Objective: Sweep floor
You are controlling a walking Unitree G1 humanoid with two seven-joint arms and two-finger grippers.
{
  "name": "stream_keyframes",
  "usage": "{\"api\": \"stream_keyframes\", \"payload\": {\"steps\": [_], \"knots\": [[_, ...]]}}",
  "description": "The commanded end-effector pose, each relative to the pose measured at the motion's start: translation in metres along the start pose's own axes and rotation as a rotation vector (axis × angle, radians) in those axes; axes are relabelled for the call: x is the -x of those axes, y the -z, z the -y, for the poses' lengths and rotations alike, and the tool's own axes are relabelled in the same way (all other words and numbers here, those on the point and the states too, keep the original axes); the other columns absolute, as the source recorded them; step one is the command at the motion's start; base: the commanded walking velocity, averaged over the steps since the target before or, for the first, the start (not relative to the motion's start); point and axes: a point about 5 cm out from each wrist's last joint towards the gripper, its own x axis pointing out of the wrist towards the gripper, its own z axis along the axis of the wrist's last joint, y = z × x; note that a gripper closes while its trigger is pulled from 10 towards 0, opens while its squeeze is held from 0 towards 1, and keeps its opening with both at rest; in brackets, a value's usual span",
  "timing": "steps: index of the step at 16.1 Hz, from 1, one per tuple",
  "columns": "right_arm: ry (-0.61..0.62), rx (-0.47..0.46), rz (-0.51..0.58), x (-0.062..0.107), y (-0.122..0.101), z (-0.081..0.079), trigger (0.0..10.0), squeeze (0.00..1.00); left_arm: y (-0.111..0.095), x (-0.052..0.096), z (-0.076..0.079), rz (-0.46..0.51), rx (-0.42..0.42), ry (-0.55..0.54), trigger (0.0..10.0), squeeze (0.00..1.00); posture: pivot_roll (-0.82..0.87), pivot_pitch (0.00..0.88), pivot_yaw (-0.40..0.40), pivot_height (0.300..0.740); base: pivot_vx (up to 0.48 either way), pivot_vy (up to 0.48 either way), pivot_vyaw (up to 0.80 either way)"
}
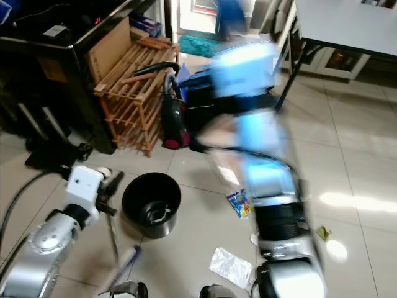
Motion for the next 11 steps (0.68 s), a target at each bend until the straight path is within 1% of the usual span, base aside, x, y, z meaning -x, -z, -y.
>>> {"api": "stream_keyframes", "payload": {"steps": [1,2,3,4,5,6,8,9,10,11], "knots": [[0.074,0.086,-0.030,0.011,0.001,0.030,10.0,0.00,-0.003,-0.007,0.010,-0.007,-0.006,0.030,10.0,0.00,-0.07,0.105,0.012,0.740,0.000,0.000,0.00],[0.083,0.098,-0.052,0.014,0.004,0.035,10.0,0.00,-0.003,-0.008,0.012,-0.009,-0.003,0.037,10.0,0.00,-0.07,0.105,0.011,0.740,0.000,0.000,0.00],[0.198,0.049,-0.215,0.036,0.025,0.054,10.0,0.00,-0.003,-0.010,0.015,-0.016,-0.024,0.048,10.0,0.00,-0.08,0.107,0.012,0.740,0.000,0.000,0.00],[0.336,-0.013,-0.360,0.060,0.043,0.070,10.0,0.00,-0.004,-0.013,0.018,-0.018,-0.026,0.042,10.0,0.00,-0.07,0.110,0.009,0.740,0.000,0.000,0.00],[0.453,-0.033,-0.502,0.088,0.062,0.084,10.0,0.00,-0.006,-0.018,0.019,-0.012,-0.030,0.020,10.0,0.00,-0.07,0.112,0.008,0.740,0.000,0.000,0.00],[0.577,-0.068,-0.682,0.125,0.086,0.094,10.0,0.00,-0.011,-0.026,0.020,-0.008,0.008,0.000,10.0,0.00,-0.06,0.113,0.013,0.740,0.000,0.000,0.00],[0.629,-0.076,-0.754,0.145,0.095,0.097,10.0,0.00,-0.012,-0.030,0.021,-0.012,0.036,-0.009,10.0,0.00,-0.06,0.114,0.021,0.740,0.000,0.000,0.00],[0.596,-0.049,-0.757,0.148,0.095,0.095,10.0,0.00,-0.012,-0.031,0.021,-0.018,0.037,-0.010,10.0,0.00,-0.06,0.119,0.024,0.740,0.000,0.000,0.00],[0.527,-0.029,-0.758,0.151,0.095,0.089,10.0,0.00,-0.011,-0.032,0.022,-0.014,0.031,-0.003,10.0,0.00,-0.06,0.118,0.025,0.740,0.000,0.000,0.00],[0.471,-0.055,-0.761,0.153,0.091,0.078,10.0,0.00,-0.010,-0.031,0.021,-0.010,0.027,-0.007,10.0,0.00,-0.06,0.121,0.022,0.740,0.000,0.000,0.00]]}}
